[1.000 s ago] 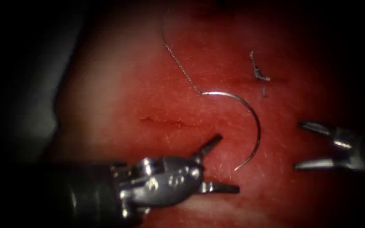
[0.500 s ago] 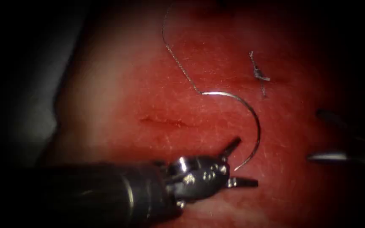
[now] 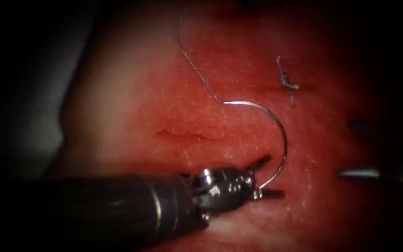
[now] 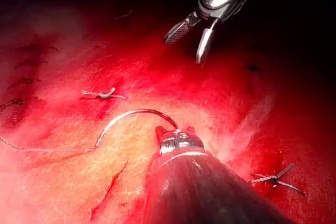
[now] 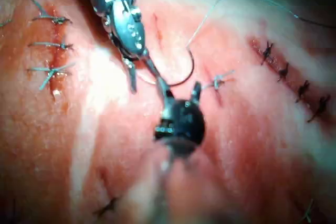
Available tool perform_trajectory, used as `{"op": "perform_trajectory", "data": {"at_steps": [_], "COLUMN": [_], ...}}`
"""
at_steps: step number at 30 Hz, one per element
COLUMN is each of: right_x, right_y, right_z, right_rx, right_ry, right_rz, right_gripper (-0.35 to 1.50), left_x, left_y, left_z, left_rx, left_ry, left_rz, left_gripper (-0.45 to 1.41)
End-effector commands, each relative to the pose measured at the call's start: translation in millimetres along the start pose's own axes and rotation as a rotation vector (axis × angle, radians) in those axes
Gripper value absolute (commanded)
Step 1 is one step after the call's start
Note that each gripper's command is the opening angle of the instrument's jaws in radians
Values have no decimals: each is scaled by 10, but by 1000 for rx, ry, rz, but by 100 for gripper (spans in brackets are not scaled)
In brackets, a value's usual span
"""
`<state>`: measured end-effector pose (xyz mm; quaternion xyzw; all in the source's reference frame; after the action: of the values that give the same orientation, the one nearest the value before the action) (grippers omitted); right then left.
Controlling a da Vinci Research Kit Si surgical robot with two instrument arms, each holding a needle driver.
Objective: Wound Closure
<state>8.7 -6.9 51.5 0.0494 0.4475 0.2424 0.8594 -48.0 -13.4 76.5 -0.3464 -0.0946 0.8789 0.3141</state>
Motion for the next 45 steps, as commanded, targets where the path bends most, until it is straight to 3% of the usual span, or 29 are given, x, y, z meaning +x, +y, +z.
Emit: {"op": "perform_trajectory", "data": {"at_steps": [1,3,4,5,7,8,11,13,16,19,27,29,34,39,45], "right_x": [-3,-2,-2,-1,1,4,14,15,29,37,90,125,153,160,145], "right_y": [-2,-3,-3,-6,-8,-11,-16,-16,-20,-21,-20,-12,-16,-23,-32], "right_z": [9,10,10,12,14,16,20,20,20,18,27,51,81,102,115], "right_rx": [2,1,1,-8,-32,-67,-144,-153,-192,-202,-228,-229,-230,-271,-286], "right_ry": [2,2,2,-1,-24,-85,-106,-110,-126,-133,-149,-206,-251,-291,-331], "right_rz": [0,1,1,22,86,140,253,264,315,327,392,367,322,277,242], "right_gripper": [85,85,85,85,76,69,71,71,78,80,81,86,85,83,80], "left_x": [0,-1,-1,-3,-3,-3,-1,0,-1,-1,-5,-6,-9,-10,-6], "left_y": [1,-3,-3,-8,-11,-12,-14,-14,-14,-13,-7,-4,-4,-6,-9], "left_z": [7,5,5,3,0,-4,-14,-17,-38,-46,-65,-67,-71,-78,-90], "left_rx": [1,-9,-9,-14,-7,9,89,110,214,244,385,442,509,575,648], "left_ry": [0,2,2,4,1,-5,-37,-41,-41,-35,-38,-65,-93,-100,-116], "left_rz": [1,3,3,6,7,24,133,152,253,300,590,669,726,768,813], "left_gripper": [18,-22,-22,-45,-45,-45,-45,-45,-45,-45,-45,-45,-45,-45,-45]}}
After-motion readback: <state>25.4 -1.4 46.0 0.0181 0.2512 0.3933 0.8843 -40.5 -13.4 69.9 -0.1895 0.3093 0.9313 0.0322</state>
